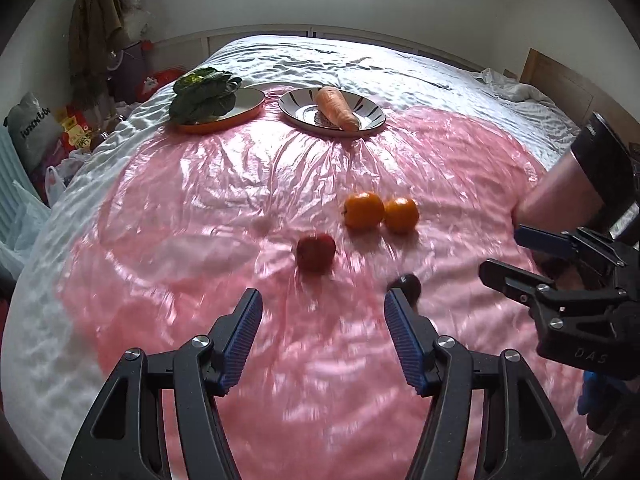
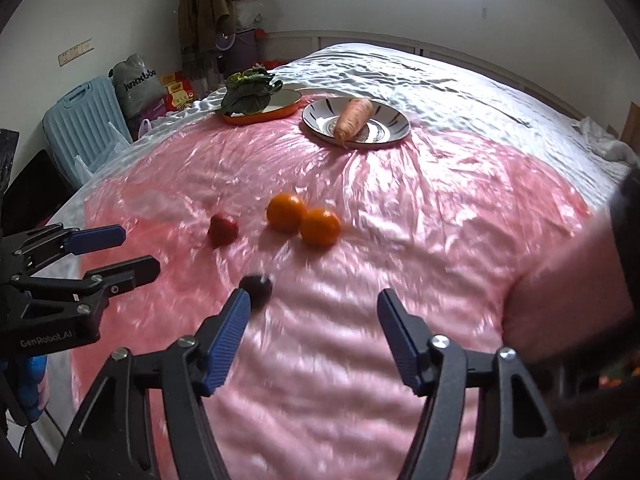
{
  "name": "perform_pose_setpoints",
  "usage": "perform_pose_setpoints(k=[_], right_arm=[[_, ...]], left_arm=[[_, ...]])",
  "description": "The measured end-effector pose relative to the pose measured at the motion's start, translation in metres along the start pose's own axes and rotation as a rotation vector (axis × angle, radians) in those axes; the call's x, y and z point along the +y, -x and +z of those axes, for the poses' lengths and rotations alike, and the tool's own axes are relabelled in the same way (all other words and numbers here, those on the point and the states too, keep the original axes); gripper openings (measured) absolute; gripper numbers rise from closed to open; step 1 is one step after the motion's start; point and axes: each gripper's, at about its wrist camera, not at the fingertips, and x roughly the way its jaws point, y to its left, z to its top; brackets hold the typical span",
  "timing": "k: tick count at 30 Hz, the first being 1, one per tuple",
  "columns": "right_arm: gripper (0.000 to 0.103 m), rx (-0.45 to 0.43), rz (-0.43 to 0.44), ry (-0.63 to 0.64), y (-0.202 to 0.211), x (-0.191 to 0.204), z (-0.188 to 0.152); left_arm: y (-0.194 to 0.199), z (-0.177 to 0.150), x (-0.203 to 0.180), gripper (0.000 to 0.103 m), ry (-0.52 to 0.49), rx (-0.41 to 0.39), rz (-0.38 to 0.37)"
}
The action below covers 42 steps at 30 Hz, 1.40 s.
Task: Organize fruits
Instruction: 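Grasp a red apple with the left tool while the right tool grasps a dark plum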
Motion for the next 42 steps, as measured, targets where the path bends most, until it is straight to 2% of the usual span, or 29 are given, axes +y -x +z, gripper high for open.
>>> perform_pose_setpoints(k=[4,10,14,17,22,31,32,34,42], right_arm=[[0.103,0.021,0.041,0.009,-0.028,-0.003,0.012],[0.103,0.05,0.146,0.06,-0.045,0.015,-0.001],[0.09,0.082,0.182,0.105,-0.057,0.028,-0.008],[0.082,0.092,0.195,0.103,-0.063,0.029,-0.011],[0.068,0.104,0.209,0.106,-0.066,0.029,-0.014],[0.064,0.113,0.213,0.139,-0.075,0.037,-0.013],[0.061,0.115,0.212,0.141,-0.076,0.037,-0.013],[0.057,0.116,0.216,0.138,-0.076,0.037,-0.013],[0.056,0.116,0.221,0.124,-0.072,0.035,-0.013]], left_arm=[[-0.026,0.011,0.006,0.058,-0.008,0.023,0.015],[-0.055,0.021,0.011,0.056,-0.033,0.047,0.02],[-0.066,0.023,0.009,0.056,-0.054,0.06,0.007],[-0.073,0.024,0.008,0.055,-0.063,0.073,-0.008],[-0.085,0.024,0.007,0.047,-0.066,0.094,-0.016],[-0.096,0.02,0.009,0.044,-0.064,0.113,-0.018],[-0.097,0.02,0.01,0.042,-0.06,0.114,-0.022],[-0.099,0.02,0.013,0.032,-0.049,0.116,-0.036],[-0.091,0.019,0.022,0.028,-0.012,0.102,-0.071]])
